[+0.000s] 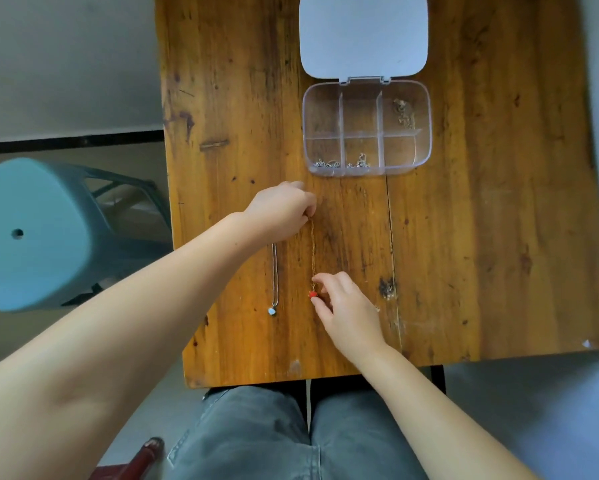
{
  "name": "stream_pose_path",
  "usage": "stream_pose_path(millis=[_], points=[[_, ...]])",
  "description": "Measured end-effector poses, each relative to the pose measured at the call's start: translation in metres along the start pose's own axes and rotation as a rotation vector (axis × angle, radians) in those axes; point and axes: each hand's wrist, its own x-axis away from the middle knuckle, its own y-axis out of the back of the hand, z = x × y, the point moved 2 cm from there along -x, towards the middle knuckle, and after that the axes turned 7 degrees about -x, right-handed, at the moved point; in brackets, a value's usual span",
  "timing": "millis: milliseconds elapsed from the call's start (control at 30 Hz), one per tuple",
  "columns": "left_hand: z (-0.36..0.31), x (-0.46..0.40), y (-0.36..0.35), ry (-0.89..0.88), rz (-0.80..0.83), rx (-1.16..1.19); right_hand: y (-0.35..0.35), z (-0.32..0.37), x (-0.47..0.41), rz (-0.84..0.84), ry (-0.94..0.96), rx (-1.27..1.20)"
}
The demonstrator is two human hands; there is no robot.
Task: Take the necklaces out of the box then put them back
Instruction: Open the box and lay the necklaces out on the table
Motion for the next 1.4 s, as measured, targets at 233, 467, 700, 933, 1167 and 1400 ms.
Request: stream_pose_path(millis=[233,467,700,933,1167,1400], points=[[-0.005,0.011,-0.004,0.052,-0.071,-0.003,0.000,0.004,0.006,0.125,0.177,0.133],[-0.036,-0.001,0.026,-0.039,-0.484,0.045,0.100,0.017,-0.045,-0.044,0.181,-0.064],[-0.058,-0.056,0.027,0.098,-0.351,0.216,0.210,0.010,-0.200,0.088,0.087,0.521],[-0.056,-0.061,0.022,0.155,-0.360,0.294,0.200,0.006,-0.215,0.190,0.273,0.942],[-0.056,-0.061,0.022,0.183,-0.358,0.308,0.205,0.015,-0.238,0.377,0.248,0.965],[-0.056,-0.061,0.022,0.192,-0.358,0.315,0.201,-0.003,-0.237,0.417,0.205,0.638]])
